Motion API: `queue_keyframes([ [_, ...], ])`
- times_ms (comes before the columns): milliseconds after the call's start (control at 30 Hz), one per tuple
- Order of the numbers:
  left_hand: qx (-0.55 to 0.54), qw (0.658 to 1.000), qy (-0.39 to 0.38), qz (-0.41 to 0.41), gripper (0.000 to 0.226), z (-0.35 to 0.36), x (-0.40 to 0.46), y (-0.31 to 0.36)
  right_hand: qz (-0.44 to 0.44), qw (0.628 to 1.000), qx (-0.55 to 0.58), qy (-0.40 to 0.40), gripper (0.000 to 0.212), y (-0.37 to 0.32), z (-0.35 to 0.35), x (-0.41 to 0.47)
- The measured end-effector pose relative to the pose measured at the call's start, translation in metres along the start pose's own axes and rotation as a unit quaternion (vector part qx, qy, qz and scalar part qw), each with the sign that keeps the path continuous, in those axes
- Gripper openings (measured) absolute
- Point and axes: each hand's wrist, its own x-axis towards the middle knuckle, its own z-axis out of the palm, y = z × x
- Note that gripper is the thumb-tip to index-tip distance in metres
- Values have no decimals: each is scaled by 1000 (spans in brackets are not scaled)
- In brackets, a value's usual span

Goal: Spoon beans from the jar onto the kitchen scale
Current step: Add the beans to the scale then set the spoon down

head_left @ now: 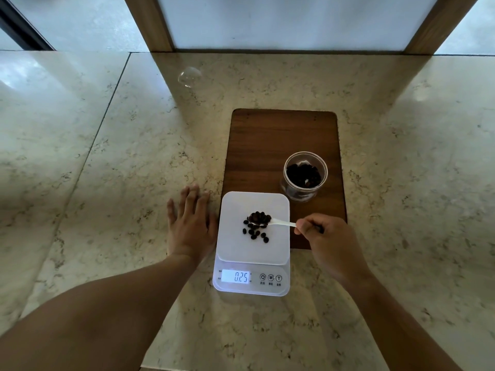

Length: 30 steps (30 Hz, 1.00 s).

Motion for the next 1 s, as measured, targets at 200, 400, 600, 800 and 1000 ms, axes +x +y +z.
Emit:
queue_keyframes([
  [200,-1,1000,3,-1,58,-1,0,0,-26,999,-10,29,19,1,0,-1],
  [400,1,1000,1,0,59,0,0,0,-46,997,-20,52,15,2,-1,-2],
  [600,3,1000,3,4,59,0,0,-1,-48,997,-13,59,12,3,-2,-3],
  [800,0,1000,5,1,58,3,0,-2,-49,997,-1,59,12,8,-3,-6],
  [1000,4,1000,4,4,57,4,1,-3,-50,995,24,81,12,14,-1,-12],
])
